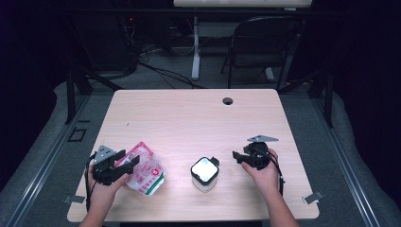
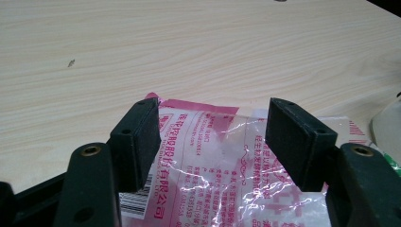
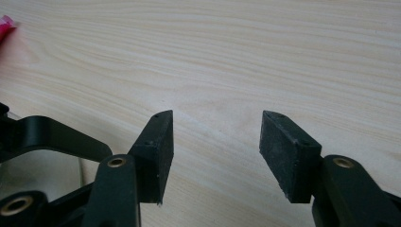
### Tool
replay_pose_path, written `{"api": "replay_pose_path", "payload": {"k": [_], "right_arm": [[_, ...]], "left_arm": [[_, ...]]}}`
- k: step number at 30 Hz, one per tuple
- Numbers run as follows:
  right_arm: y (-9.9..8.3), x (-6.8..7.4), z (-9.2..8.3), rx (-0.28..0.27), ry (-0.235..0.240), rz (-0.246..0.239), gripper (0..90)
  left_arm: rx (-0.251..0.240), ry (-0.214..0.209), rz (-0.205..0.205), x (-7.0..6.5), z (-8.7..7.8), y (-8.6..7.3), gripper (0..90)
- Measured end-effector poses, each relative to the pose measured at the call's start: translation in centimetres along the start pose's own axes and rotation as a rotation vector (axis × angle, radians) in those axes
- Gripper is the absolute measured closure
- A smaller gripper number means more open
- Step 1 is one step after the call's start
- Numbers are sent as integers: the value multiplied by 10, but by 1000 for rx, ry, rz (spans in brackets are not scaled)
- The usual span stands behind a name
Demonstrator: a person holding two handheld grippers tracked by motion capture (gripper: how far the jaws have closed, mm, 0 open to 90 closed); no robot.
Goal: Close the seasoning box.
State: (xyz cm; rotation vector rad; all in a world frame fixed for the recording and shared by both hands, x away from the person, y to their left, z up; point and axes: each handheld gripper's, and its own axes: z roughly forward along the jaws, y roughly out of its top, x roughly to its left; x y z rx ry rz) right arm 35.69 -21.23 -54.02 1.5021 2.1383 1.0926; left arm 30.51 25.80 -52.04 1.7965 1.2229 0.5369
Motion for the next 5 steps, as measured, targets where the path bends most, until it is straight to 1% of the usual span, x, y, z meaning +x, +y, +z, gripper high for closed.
{"api": "replay_pose_path", "payload": {"k": [5], "right_arm": [[1,0,-2,-22,12,23,453]], "left_arm": [[-2,-4,-11,2,0,0,358]]}}
